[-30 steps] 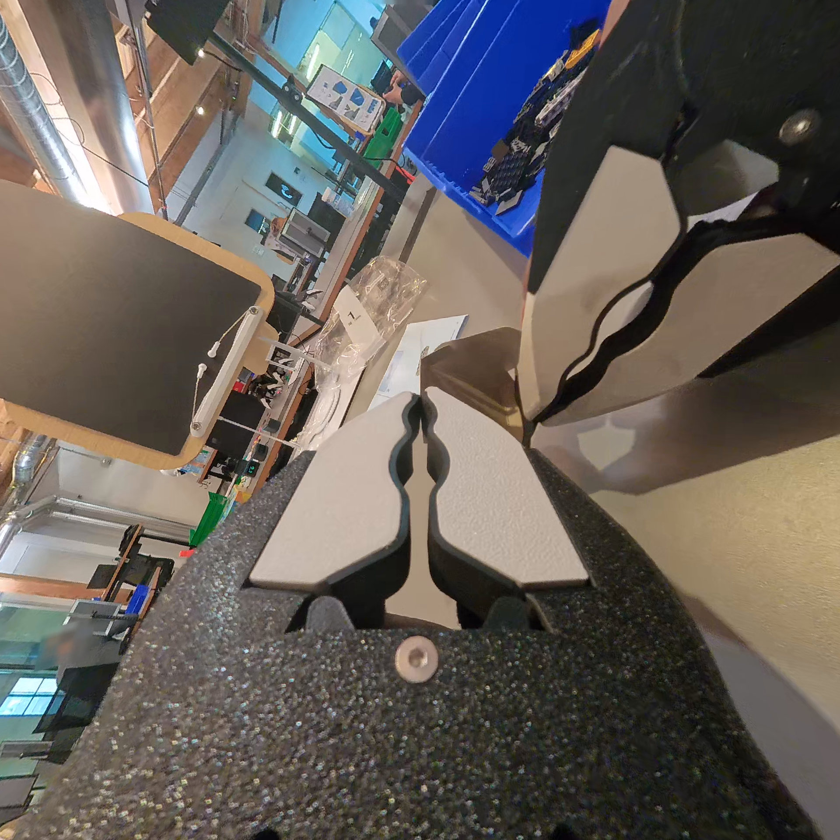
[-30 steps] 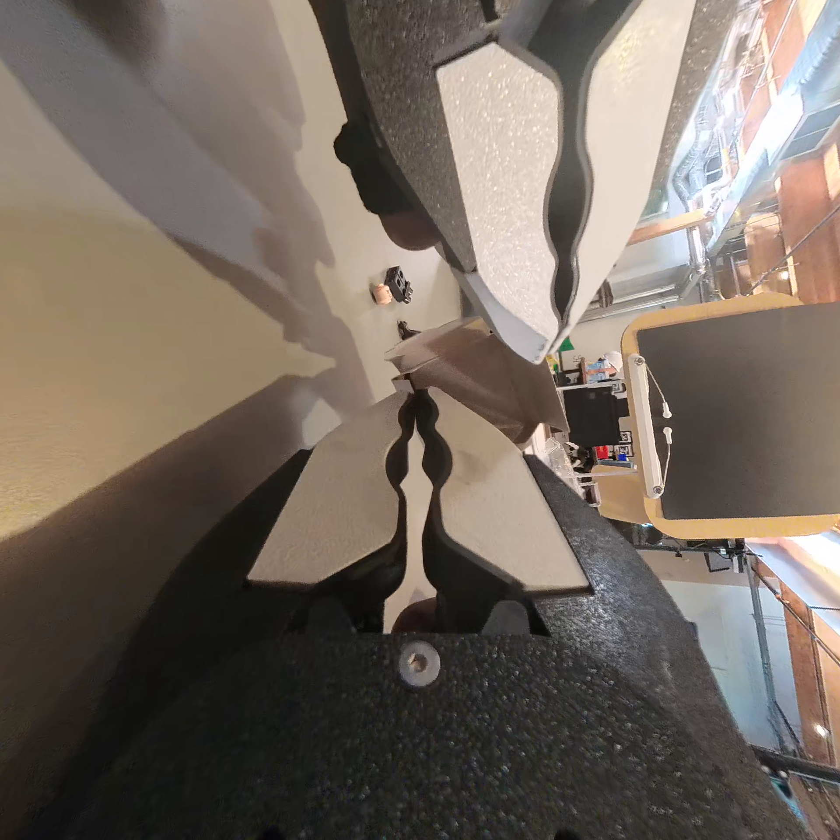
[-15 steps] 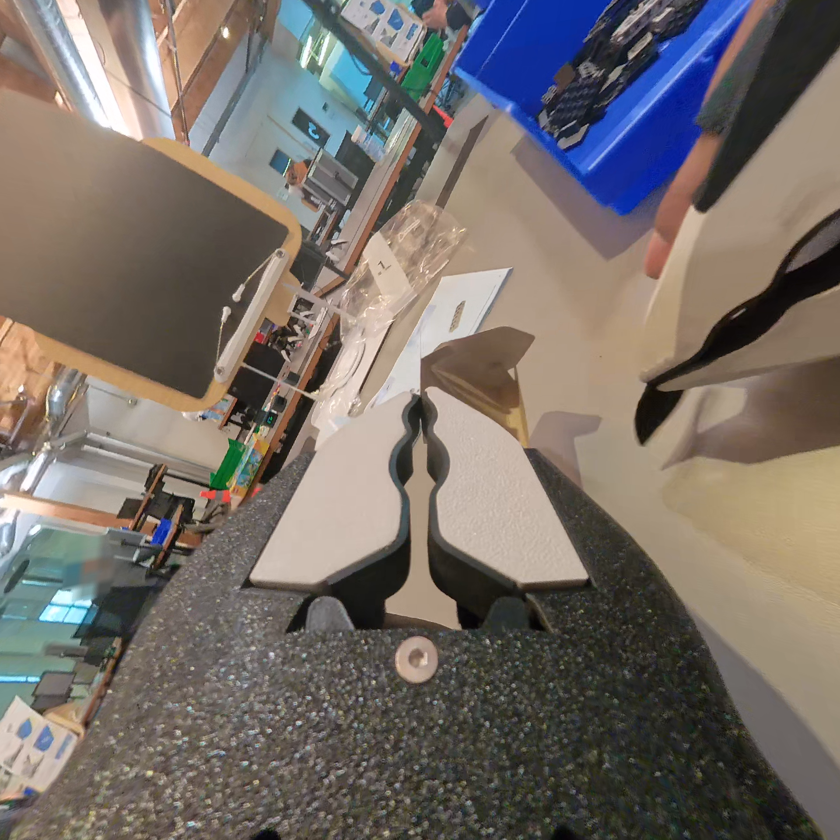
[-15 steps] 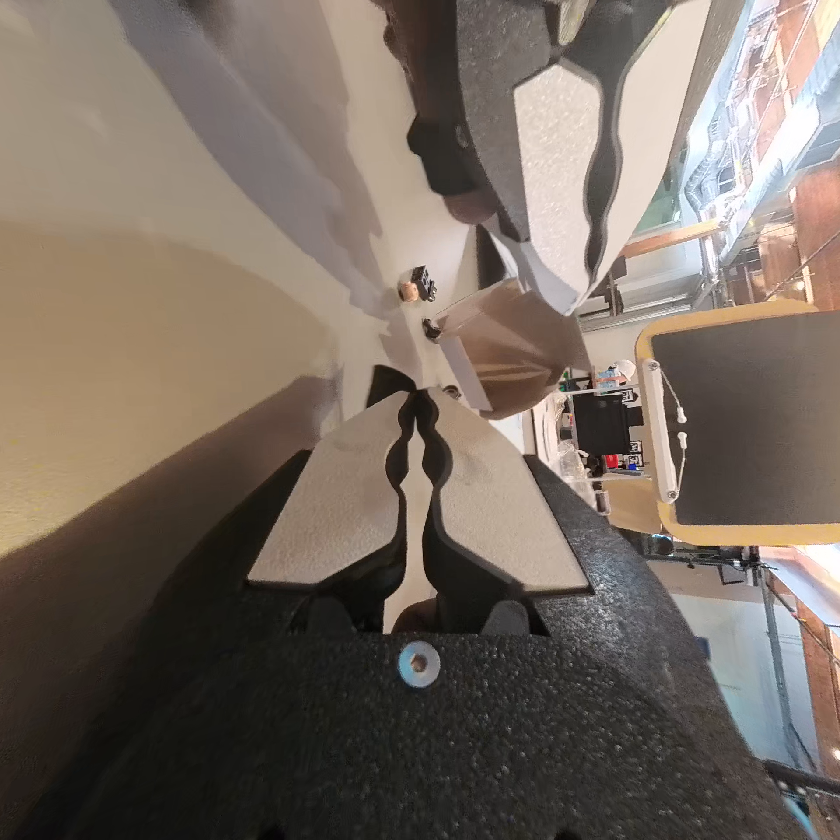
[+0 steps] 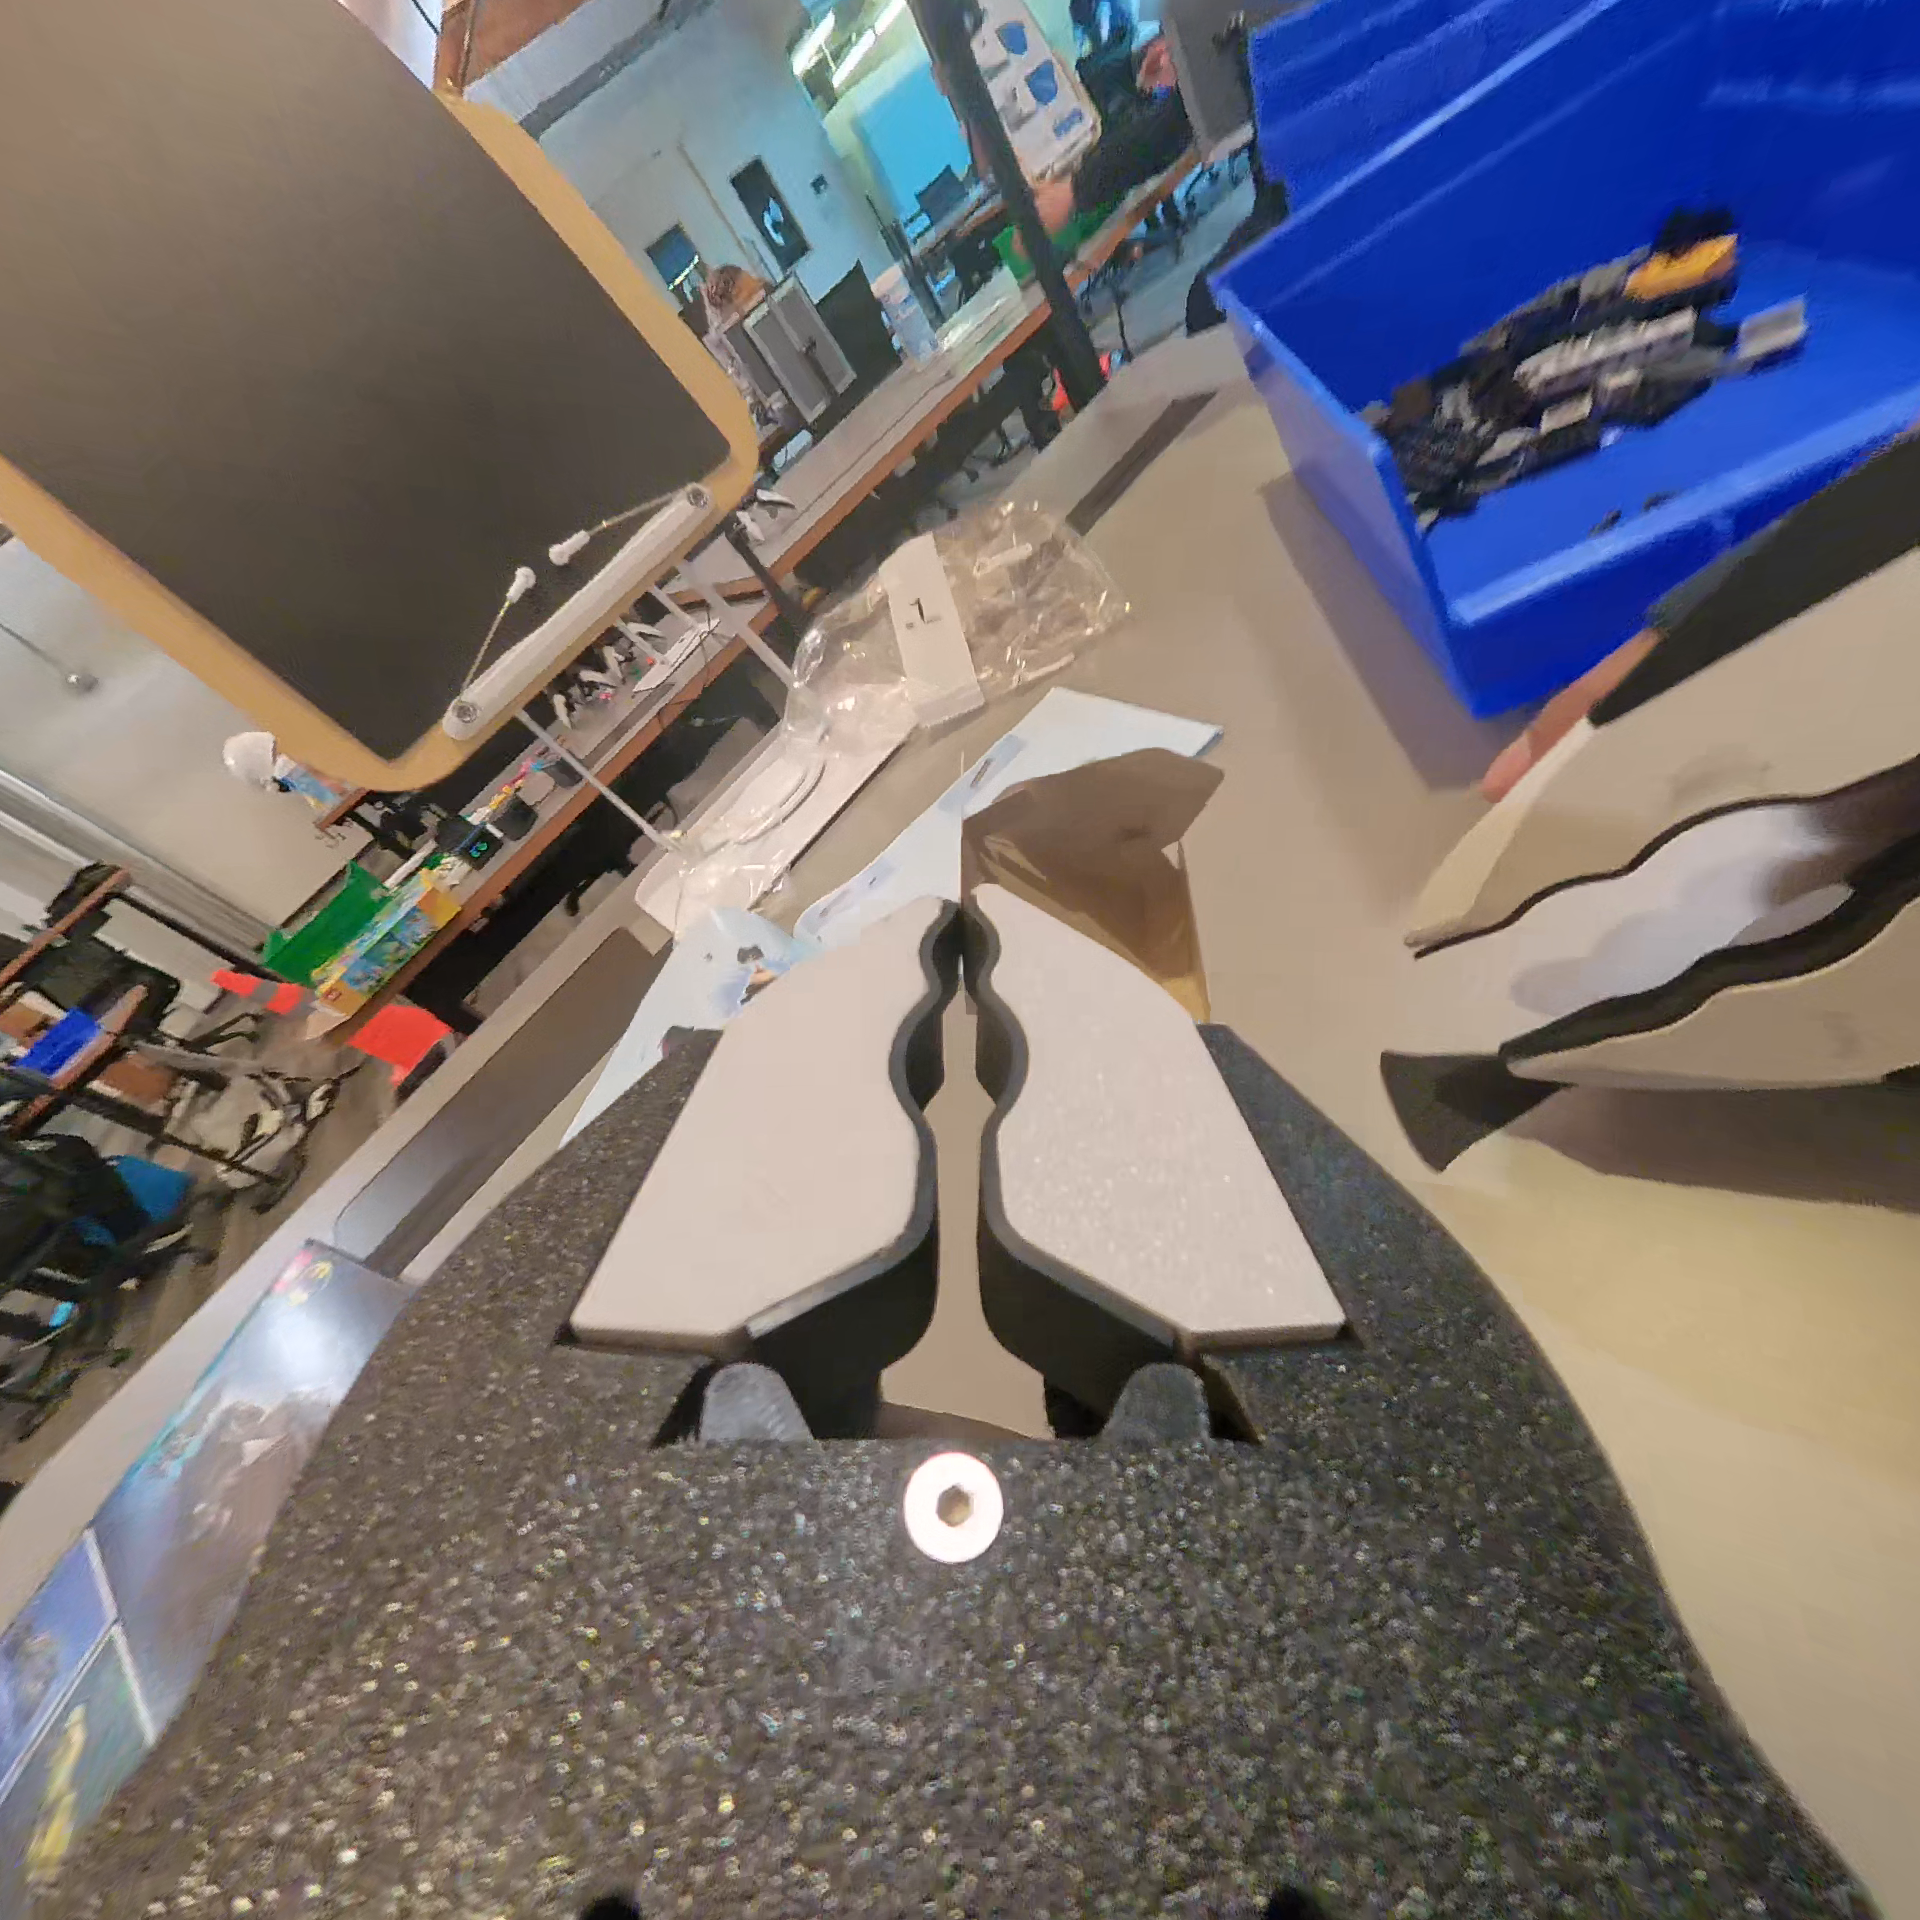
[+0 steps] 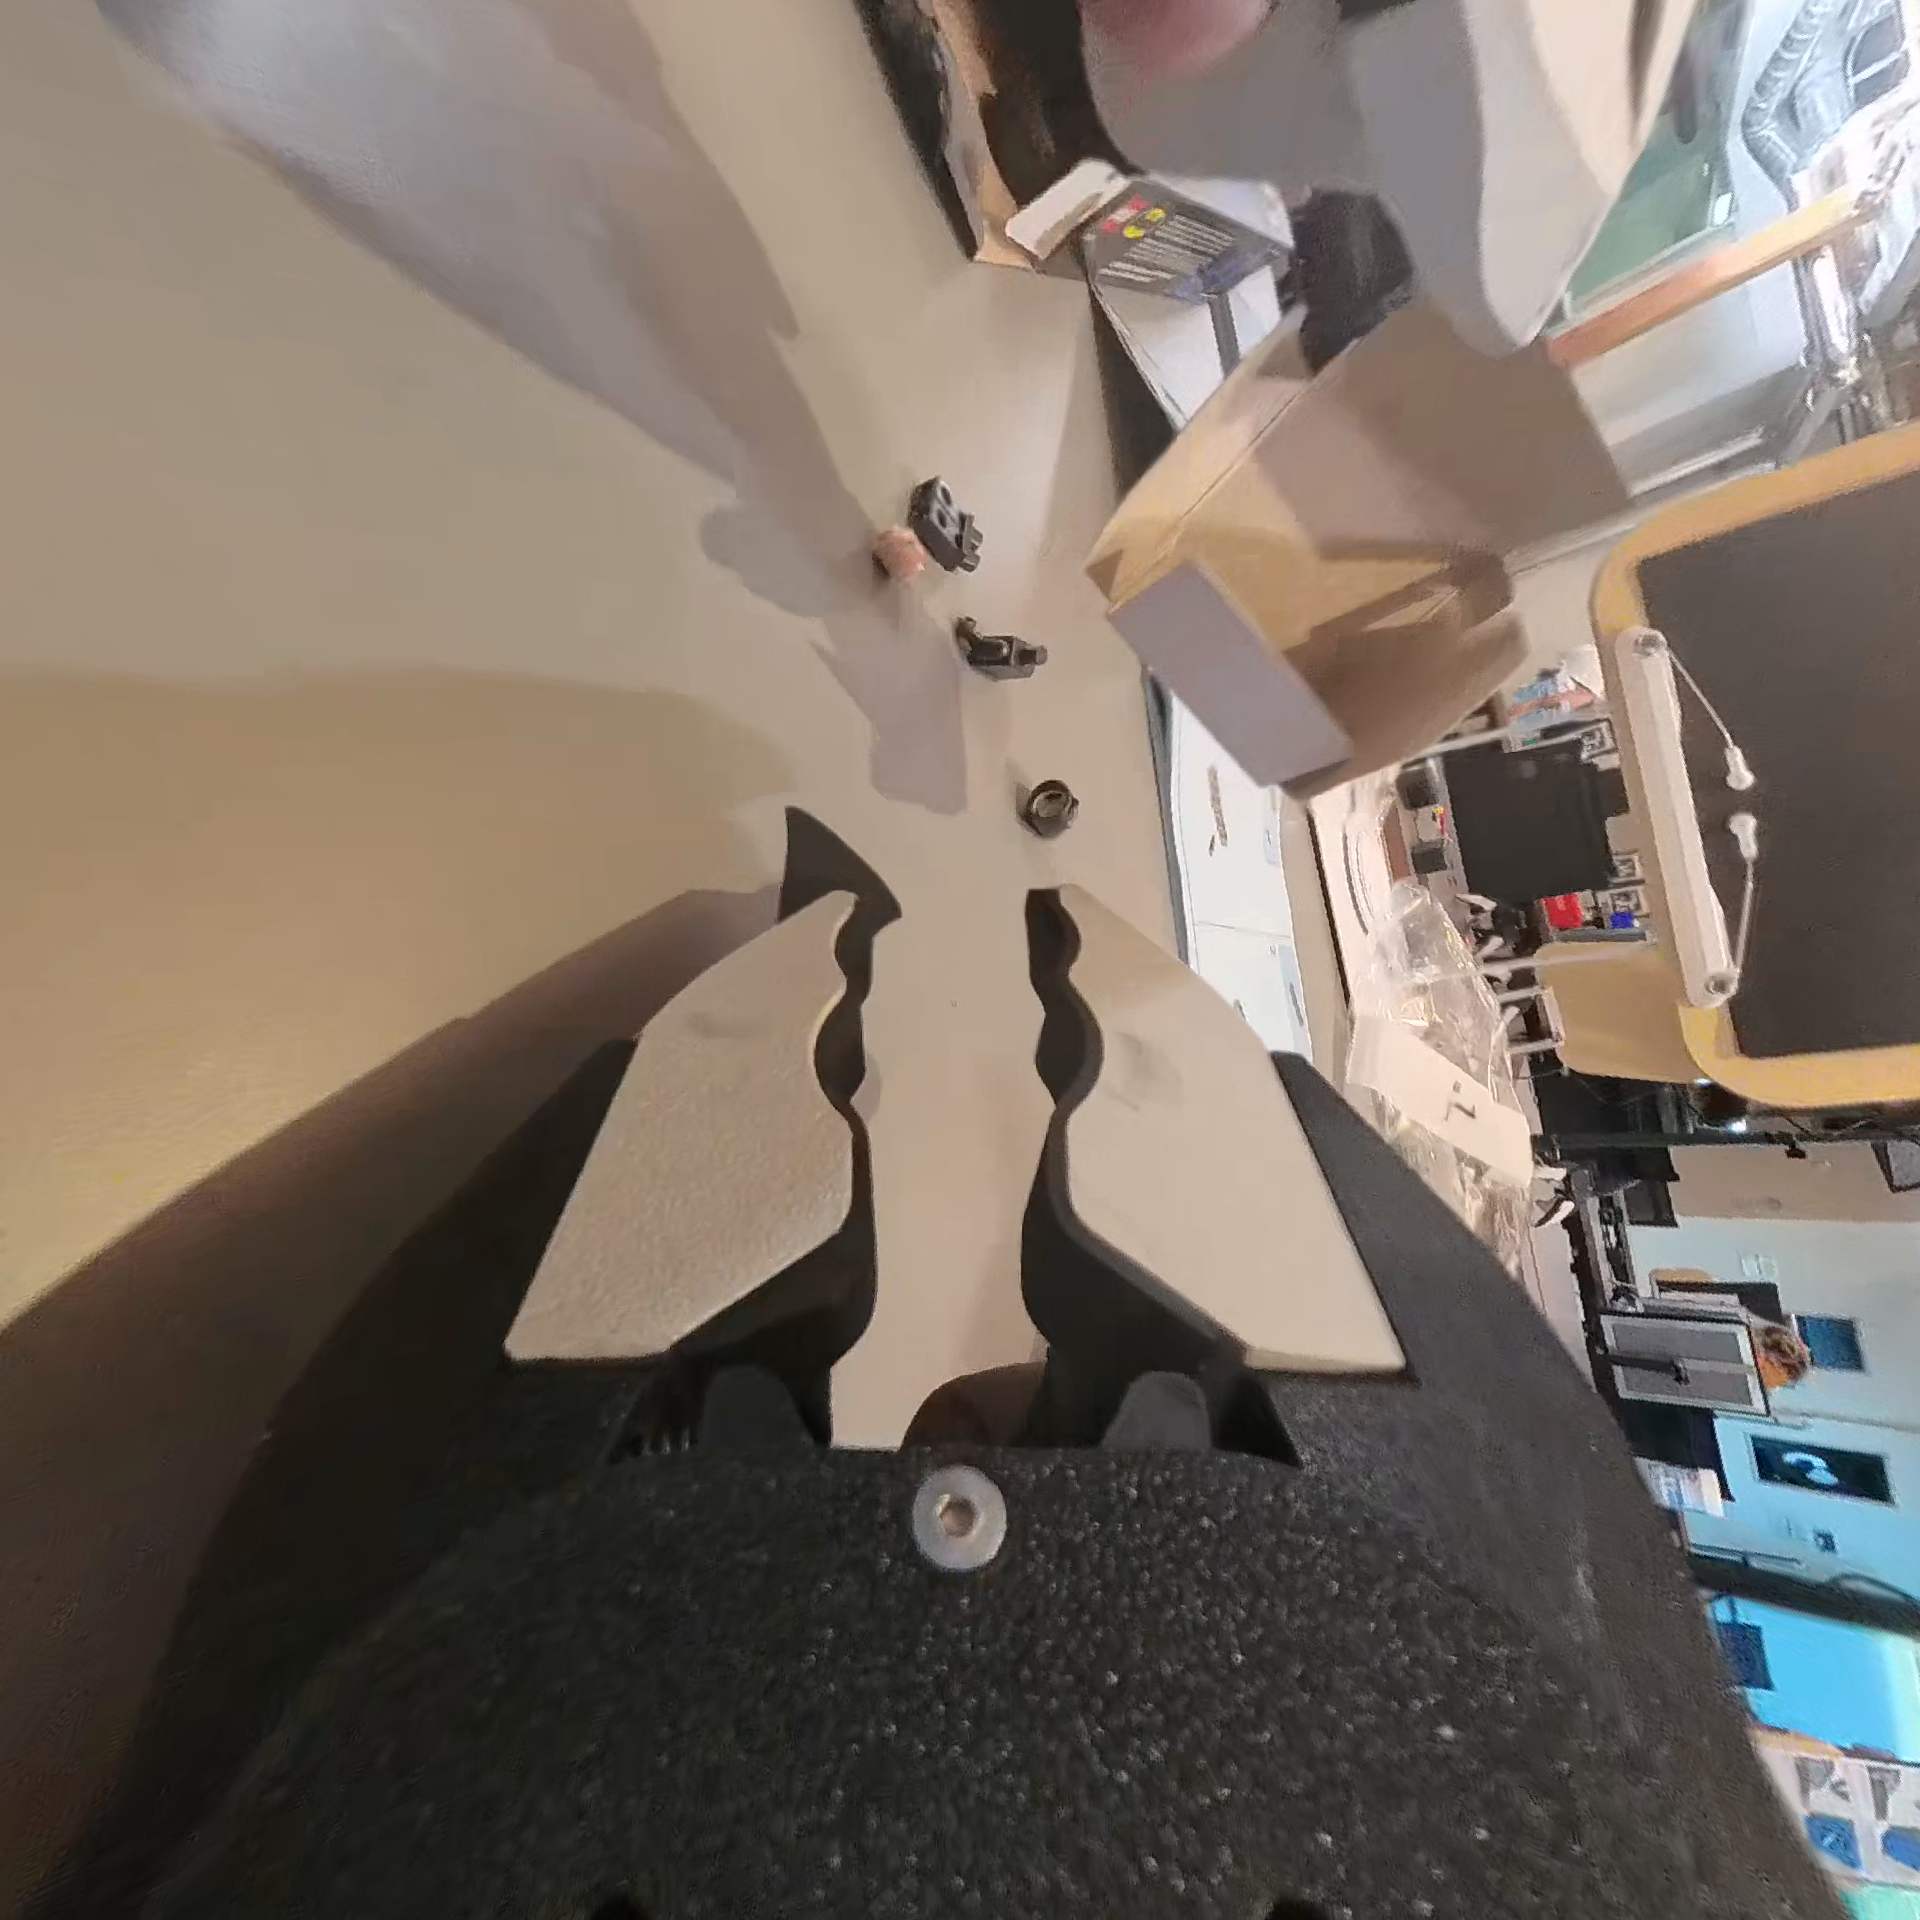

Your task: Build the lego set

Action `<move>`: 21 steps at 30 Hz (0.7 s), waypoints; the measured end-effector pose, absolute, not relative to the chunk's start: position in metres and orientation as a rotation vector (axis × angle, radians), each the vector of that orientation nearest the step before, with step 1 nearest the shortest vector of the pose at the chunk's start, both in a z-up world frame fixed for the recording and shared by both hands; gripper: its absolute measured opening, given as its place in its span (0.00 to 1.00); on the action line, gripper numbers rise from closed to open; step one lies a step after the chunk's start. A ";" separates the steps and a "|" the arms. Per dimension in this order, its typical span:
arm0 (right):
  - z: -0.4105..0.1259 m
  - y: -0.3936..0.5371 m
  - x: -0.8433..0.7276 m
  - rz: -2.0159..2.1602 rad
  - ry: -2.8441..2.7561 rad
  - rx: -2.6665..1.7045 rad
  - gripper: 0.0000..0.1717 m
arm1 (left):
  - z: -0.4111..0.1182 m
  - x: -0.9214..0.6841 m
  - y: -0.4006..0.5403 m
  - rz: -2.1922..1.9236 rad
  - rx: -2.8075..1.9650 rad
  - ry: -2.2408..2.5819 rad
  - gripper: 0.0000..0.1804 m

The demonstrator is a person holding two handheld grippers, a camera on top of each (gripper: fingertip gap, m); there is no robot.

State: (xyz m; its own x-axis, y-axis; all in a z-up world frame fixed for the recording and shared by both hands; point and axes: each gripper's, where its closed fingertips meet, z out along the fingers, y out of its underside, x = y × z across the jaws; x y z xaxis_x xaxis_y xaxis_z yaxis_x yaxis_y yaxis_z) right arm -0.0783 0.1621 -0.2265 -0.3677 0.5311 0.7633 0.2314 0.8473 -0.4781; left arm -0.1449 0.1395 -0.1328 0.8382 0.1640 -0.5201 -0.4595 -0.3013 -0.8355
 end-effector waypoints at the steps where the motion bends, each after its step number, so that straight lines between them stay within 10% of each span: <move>1: -0.225 0.165 -0.076 0.354 -1.948 -0.575 0.17 | -0.127 -0.142 0.141 0.600 -1.763 0.220 0.00; 21: -0.222 0.195 -0.043 0.372 -1.794 -0.688 0.17 | -0.066 -0.084 0.302 0.128 -1.801 0.289 0.00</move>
State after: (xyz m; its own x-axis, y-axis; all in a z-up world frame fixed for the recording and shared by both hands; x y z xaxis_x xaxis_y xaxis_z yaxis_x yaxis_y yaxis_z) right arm -0.0430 0.1952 -0.2218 -0.2069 0.6195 0.7573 0.2677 0.7803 -0.5652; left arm -0.0836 0.3025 -0.0663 0.9624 -0.1276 -0.2396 -0.2633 -0.2231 -0.9386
